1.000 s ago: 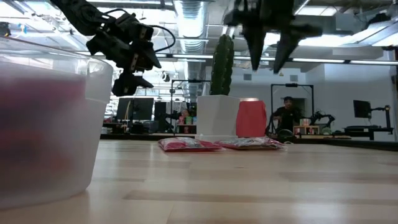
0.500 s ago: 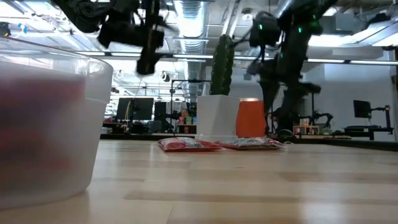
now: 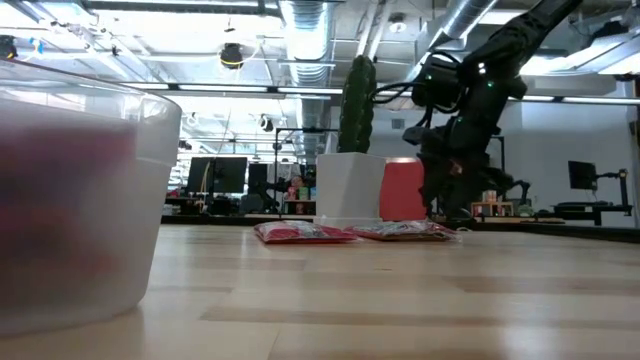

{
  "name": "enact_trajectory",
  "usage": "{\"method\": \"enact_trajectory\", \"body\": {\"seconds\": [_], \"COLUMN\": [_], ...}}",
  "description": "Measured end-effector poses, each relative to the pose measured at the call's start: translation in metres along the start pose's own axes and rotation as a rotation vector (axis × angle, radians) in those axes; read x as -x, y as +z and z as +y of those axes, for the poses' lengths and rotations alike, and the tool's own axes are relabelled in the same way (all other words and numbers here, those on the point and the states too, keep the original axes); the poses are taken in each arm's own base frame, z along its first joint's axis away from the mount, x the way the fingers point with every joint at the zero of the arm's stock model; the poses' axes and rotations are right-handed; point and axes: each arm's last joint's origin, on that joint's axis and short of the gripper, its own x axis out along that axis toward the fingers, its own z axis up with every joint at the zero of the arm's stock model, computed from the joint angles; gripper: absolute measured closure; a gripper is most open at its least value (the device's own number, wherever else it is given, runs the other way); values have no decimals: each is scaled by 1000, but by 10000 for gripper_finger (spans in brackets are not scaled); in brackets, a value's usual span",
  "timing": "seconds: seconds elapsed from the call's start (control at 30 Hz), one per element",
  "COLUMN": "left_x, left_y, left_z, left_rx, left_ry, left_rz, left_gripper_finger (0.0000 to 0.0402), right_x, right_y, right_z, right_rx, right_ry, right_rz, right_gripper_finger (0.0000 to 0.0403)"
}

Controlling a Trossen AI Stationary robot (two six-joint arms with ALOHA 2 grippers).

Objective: Sort popcorn bags into baskets
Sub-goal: Put the right red popcorn bag into the transparent bin

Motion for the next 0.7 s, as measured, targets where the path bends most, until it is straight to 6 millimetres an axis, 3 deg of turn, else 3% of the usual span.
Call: {"method": "enact_trajectory", "body": {"seconds": [0.13, 0.23, 0.3, 0.5, 0.7], "left_x": [-5, 2, 10, 26, 27], "left_y": [8, 9, 6, -9, -32], "left_z": [4, 9, 15, 29, 50], "left_rx": [-86, -114, -122, -8, 35], "left_ry": [343, 703, 846, 956, 864], "left_rz": [70, 92, 127, 244, 219], "left_gripper_finger": [173, 173, 173, 173, 173], "right_x": [0, 0, 1, 1, 0], "right_y": [4, 8, 10, 13, 9], "right_z": [0, 2, 5, 7, 4], "right_rx": [28, 50, 55, 73, 52], "right_ry": [-15, -2, 14, 40, 22], "right_rz": [-59, -108, -134, -168, -106], "right_gripper_finger": [163, 163, 163, 163, 163]}}
